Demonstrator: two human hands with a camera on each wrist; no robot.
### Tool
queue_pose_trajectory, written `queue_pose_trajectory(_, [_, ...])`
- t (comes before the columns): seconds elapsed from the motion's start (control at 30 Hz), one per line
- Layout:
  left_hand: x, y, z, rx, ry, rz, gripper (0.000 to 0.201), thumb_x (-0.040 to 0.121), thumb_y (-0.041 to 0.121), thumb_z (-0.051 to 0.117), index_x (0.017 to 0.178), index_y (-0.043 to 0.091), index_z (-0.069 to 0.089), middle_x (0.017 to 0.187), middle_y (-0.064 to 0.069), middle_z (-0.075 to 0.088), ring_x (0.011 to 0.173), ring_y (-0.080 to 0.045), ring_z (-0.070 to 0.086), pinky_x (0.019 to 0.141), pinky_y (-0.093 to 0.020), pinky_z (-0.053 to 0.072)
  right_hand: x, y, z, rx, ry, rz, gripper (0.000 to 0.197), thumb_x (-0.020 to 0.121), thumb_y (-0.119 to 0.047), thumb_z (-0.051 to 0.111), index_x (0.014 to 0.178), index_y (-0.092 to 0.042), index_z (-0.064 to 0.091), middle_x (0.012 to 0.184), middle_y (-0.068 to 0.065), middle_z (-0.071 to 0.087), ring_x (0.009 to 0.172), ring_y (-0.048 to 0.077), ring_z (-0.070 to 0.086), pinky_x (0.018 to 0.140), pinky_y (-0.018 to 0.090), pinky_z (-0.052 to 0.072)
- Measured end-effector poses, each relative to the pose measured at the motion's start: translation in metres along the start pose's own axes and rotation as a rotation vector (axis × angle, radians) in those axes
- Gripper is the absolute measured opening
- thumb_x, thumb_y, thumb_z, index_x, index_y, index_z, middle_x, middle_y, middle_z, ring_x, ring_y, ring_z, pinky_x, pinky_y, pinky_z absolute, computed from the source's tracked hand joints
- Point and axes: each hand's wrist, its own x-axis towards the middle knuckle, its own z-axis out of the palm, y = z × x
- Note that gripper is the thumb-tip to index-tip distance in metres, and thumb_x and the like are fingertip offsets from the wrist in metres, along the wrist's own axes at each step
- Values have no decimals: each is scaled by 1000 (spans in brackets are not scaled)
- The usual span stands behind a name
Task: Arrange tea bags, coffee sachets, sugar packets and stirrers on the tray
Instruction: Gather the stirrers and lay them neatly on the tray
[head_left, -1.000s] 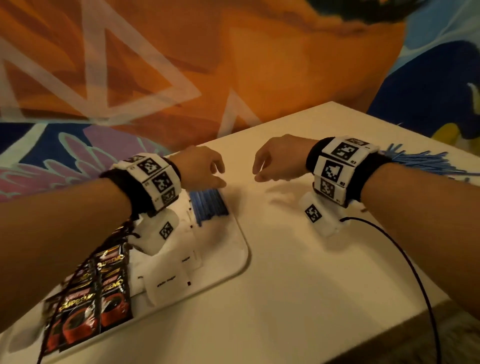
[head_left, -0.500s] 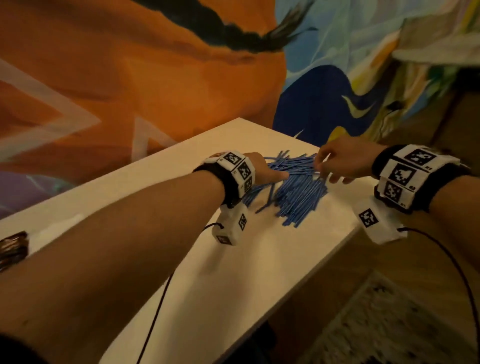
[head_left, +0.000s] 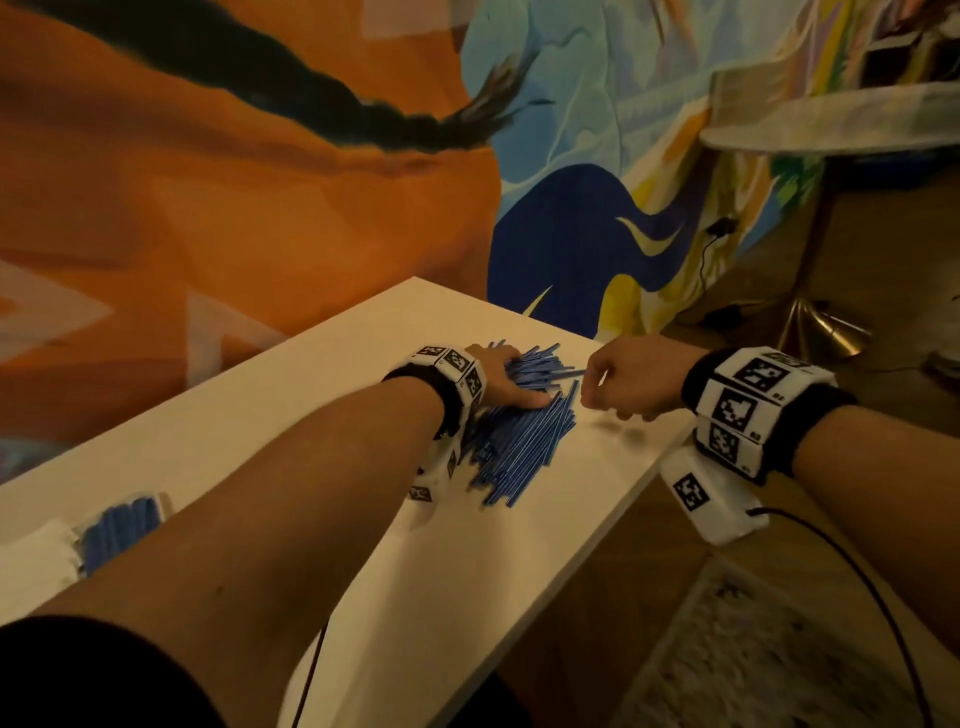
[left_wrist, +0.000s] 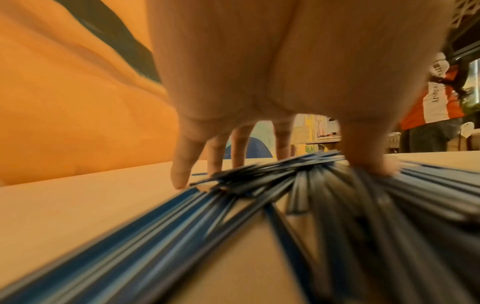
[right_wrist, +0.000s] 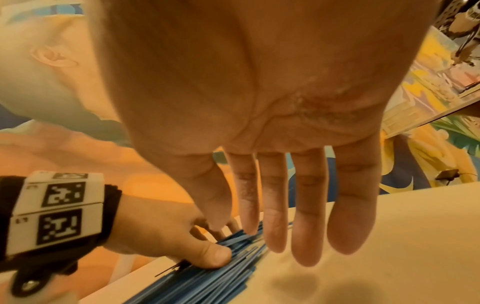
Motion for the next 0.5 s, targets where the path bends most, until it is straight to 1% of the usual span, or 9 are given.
queue_pose_trajectory(0.03, [0, -1, -1, 17, 27, -3, 78, 76, 64, 64, 138, 23, 39, 139, -5, 48, 118, -26, 50, 95, -36, 42, 1, 0, 1, 2, -5, 1, 21, 91, -30, 59, 106, -17, 65, 100, 8, 70, 92, 23, 69, 72, 32, 58])
queue_pose_trajectory(0.1, [-2, -4, -2, 50, 80, 1, 60, 79, 54, 68, 124, 19, 49, 129, -6, 55, 110, -24, 53, 82, -31, 40, 3, 0, 2, 6, -10, 4, 22, 90, -30, 60, 106, -16, 66, 100, 7, 70, 91, 23, 69, 73, 33, 59])
queue_pose_trajectory(0.2, [-7, -6, -2, 114, 122, 23, 43, 83, 42, 69, 113, 14, 55, 121, -7, 58, 101, -23, 53, 76, -28, 37, 7, -2, 5, 6, -7, -2, 23, 90, -29, 61, 106, -14, 67, 99, 8, 71, 90, 23, 70, 71, 33, 59])
queue_pose_trajectory(0.27, [-9, -6, -2, 149, 127, 15, 38, 84, 38, 69, 110, 14, 54, 119, -8, 58, 97, -23, 52, 73, -28, 36, 8, -5, 7, 5, -12, -7, 23, 90, -28, 61, 106, -13, 67, 98, 9, 72, 90, 23, 70, 69, 31, 57])
queue_pose_trajectory(0.33, [-9, -7, -1, 143, 137, -13, 39, 84, 32, 71, 112, 13, 51, 116, -10, 60, 98, -27, 56, 73, -30, 41, 9, -8, 9, 4, -15, -14, 22, 90, -28, 61, 105, -12, 68, 97, 9, 72, 90, 22, 70, 67, 30, 57])
queue_pose_trajectory(0.4, [-10, -8, 0, 131, 135, -63, 48, 82, 28, 72, 117, 12, 45, 112, -12, 60, 97, -30, 59, 79, -37, 50, 10, -12, 10, -1, -24, -23, 22, 91, -29, 61, 105, -13, 68, 97, 7, 72, 90, 20, 70, 66, 28, 57])
queue_pose_trajectory(0.43, [-13, -7, -1, 127, 128, -86, 52, 81, 28, 73, 119, 10, 43, 112, -12, 60, 97, -32, 60, 82, -39, 51, 11, -13, 10, -4, -32, -26, 23, 91, -30, 61, 105, -13, 67, 98, 7, 72, 90, 20, 70, 66, 28, 57])
queue_pose_trajectory(0.47, [-15, -7, -2, 132, 117, -104, 54, 81, 27, 73, 121, 8, 43, 112, -12, 60, 99, -32, 60, 83, -39, 51, 11, -14, 11, -6, -40, -27, 23, 91, -30, 61, 106, -13, 67, 99, 6, 71, 90, 19, 70, 66, 27, 57])
queue_pose_trajectory(0.5, [-16, -7, -3, 159, 98, -113, 51, 83, 27, 72, 121, 5, 46, 110, -13, 60, 98, -32, 60, 81, -37, 51, 12, -16, 11, -9, -48, -28, 24, 92, -30, 61, 107, -13, 66, 99, 5, 71, 90, 19, 70, 67, 27, 57])
